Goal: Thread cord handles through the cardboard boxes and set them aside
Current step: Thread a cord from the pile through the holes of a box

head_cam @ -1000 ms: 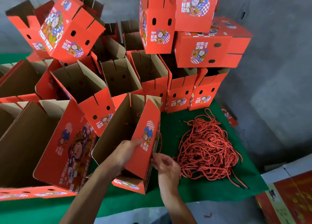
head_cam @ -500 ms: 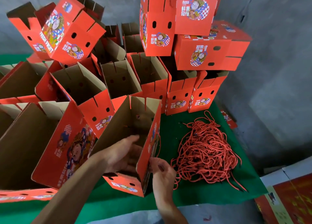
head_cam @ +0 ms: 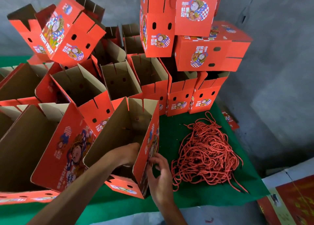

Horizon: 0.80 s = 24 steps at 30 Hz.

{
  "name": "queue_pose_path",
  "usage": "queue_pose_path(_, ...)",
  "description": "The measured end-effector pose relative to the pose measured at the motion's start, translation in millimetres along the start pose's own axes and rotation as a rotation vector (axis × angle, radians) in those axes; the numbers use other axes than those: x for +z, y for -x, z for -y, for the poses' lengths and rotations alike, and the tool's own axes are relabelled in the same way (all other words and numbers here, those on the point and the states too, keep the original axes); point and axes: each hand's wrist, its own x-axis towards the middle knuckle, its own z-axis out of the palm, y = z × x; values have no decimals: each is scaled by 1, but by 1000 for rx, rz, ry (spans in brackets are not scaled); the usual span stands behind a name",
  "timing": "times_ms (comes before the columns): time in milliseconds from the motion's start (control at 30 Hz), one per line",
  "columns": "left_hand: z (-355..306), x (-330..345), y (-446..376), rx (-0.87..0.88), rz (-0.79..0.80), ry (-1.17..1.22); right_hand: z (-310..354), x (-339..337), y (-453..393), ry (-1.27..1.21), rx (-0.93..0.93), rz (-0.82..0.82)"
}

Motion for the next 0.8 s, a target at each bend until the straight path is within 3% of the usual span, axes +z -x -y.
queue_pose_path(467,4,3,1,-112,-14,156,5,-2,1,68,112,77)
queue_pose_path(800,1,10,9,-87,71,594,11,-7,-6,-85,130,86)
